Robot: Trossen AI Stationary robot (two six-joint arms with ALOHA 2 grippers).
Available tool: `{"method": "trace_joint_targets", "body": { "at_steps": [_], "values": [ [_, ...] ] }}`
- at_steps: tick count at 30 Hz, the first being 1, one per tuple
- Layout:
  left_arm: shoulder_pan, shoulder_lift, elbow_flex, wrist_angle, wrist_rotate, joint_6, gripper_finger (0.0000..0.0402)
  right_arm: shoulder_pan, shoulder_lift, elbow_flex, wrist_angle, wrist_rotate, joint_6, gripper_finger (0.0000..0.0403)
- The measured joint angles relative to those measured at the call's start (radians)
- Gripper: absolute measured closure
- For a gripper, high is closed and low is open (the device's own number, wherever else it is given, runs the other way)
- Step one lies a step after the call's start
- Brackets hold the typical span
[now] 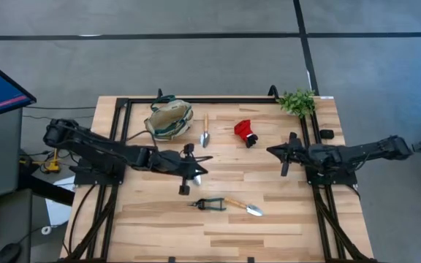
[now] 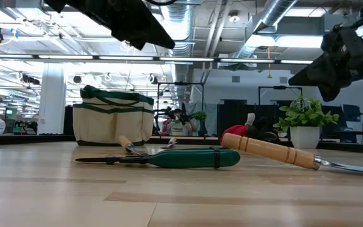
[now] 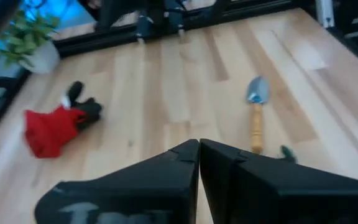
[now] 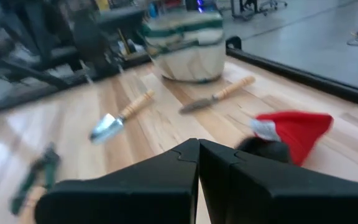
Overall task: Pick & Place Garden tools in Gardening bag
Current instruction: Put the red gloves into the yellow gardening bag
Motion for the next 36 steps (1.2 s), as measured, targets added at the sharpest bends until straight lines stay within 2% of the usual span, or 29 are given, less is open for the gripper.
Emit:
{"method": "trace_joint_targets", "body": {
  "at_steps": [5, 9, 14, 17, 22, 27, 31, 36],
  "values": [
    [0.059, -0.091, -0.019, -0.103, -0.033, 0.010, 0.0399, -0.048, 0.089, 0.000, 0.022, 0.000, 0.047, 0.0403],
    [0.114, -0.213, -0.079, -0.075, 0.079, 0.028, 0.0399, -0.090, 0.181, 0.000, 0.097, -0.003, 0.111, 0.0403],
    [0.176, -0.382, -0.189, -0.057, 0.091, -0.003, 0.0399, -0.146, 0.277, 0.000, 0.211, -0.005, 0.130, 0.0399],
    [0.201, -0.471, -0.263, -0.049, 0.090, -0.029, 0.0399, -0.180, 0.332, 0.000, 0.230, -0.005, 0.134, 0.0374],
    [0.214, -0.590, -0.361, -0.022, 0.091, -0.074, 0.0399, -0.231, 0.431, 0.018, 0.238, -0.031, 0.223, 0.0298],
    [0.214, -0.657, -0.407, 0.016, 0.090, -0.077, 0.0399, -0.278, 0.541, 0.065, 0.288, -0.068, 0.300, 0.0231],
    [0.214, -0.674, -0.416, 0.022, 0.085, -0.077, 0.0399, -0.316, 0.643, 0.111, 0.288, -0.104, 0.325, 0.0213],
    [0.214, -0.670, -0.416, 0.025, 0.085, -0.076, 0.0399, -0.360, 0.794, 0.157, 0.287, -0.139, 0.351, 0.0219]
  ]
}}
